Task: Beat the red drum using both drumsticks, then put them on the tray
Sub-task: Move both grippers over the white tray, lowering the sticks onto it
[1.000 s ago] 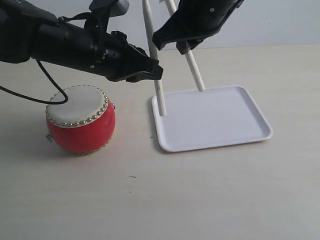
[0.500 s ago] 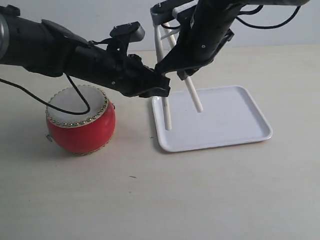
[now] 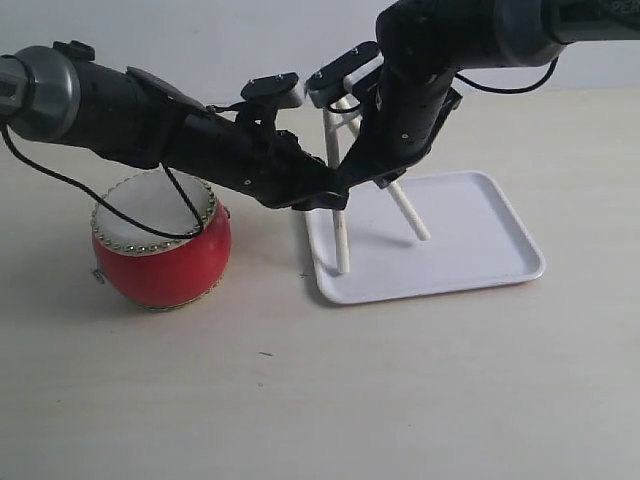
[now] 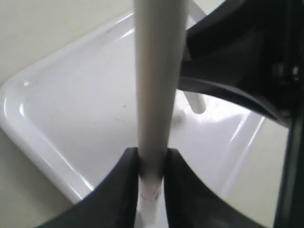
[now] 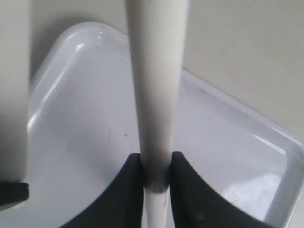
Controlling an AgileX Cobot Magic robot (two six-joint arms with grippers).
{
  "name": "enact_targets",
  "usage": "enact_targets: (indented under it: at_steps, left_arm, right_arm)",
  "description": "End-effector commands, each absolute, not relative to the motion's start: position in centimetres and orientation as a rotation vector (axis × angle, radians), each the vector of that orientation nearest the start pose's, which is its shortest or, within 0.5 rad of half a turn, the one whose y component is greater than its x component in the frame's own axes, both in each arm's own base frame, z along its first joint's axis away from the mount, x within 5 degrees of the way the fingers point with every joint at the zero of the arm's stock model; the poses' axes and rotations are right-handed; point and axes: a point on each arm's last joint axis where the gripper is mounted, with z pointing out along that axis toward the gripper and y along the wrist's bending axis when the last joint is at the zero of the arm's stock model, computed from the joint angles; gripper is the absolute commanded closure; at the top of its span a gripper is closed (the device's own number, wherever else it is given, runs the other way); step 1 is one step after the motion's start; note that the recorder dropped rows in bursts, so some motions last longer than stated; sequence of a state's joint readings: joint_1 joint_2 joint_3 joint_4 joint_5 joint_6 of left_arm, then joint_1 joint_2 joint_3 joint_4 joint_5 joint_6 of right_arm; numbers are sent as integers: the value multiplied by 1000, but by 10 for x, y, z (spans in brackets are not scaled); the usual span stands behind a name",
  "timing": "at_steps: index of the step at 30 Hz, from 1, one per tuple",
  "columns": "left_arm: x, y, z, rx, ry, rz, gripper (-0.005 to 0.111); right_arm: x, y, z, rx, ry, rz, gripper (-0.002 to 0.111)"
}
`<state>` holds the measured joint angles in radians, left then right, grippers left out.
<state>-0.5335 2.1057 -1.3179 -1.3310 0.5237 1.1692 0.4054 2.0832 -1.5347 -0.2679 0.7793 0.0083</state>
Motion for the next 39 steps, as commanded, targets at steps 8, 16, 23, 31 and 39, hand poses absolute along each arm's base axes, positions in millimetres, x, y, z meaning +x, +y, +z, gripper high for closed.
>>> enact_targets:
  at_steps: [8, 16, 23, 31, 39]
  left_arm:
    - [368, -277, 129, 706, 2359, -1008, 107]
    - [372, -285, 110, 661, 2429, -1090, 107]
    - [372, -285, 91, 650, 2488, -1091, 107]
    - [373, -284, 86, 643, 2498, -1080, 107]
    - [372, -284, 86, 648, 2498, -1085, 107]
  right_arm:
    - [417, 149, 147, -860, 2640, -393, 108]
    - [418, 150, 126, -891, 2670, -408, 108]
    - [419, 150, 126, -889, 2664, -402, 108]
    - [418, 150, 126, -846, 2678, -387, 108]
    - [415, 152, 124, -806, 2723, -344, 100]
